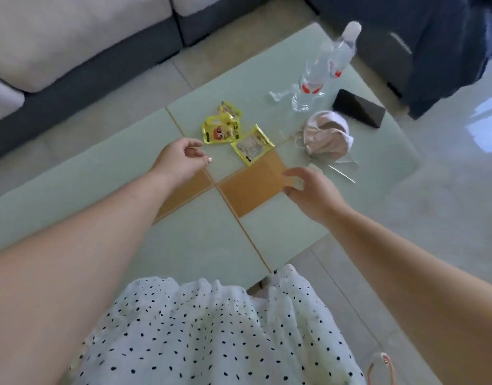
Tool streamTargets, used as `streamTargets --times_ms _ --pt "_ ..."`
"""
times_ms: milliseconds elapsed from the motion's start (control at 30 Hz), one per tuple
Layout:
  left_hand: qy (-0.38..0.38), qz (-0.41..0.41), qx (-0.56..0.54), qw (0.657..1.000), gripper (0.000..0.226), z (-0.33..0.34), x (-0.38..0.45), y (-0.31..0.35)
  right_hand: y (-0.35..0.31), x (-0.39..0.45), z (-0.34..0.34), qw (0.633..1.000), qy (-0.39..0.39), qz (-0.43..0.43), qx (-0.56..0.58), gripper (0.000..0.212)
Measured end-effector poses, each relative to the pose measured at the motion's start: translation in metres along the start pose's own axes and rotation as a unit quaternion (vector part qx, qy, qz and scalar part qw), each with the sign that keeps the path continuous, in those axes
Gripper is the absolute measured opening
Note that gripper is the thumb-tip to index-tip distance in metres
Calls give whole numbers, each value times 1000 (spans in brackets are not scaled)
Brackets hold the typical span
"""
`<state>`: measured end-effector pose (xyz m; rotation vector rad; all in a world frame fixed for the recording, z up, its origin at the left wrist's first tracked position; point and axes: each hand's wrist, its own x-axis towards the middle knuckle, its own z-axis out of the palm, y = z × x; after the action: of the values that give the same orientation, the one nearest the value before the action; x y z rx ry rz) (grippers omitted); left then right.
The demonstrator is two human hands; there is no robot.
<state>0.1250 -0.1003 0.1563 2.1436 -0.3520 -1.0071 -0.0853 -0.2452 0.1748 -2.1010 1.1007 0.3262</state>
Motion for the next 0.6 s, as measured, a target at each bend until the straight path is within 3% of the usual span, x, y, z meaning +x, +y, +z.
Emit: streamTargets --times_ms 300,433,600 --pt "35 -19 148 988 41 41 147 -27 -2 191 36 981 -86 -105 -136 41" --pt "41 27 298 953 52 64 193 -44 11 237 60 955 -121 -159 -219 43" --pt "45 85 402 911 65 78 232 -51 29 269 75 926 -114 -226 -281 42"
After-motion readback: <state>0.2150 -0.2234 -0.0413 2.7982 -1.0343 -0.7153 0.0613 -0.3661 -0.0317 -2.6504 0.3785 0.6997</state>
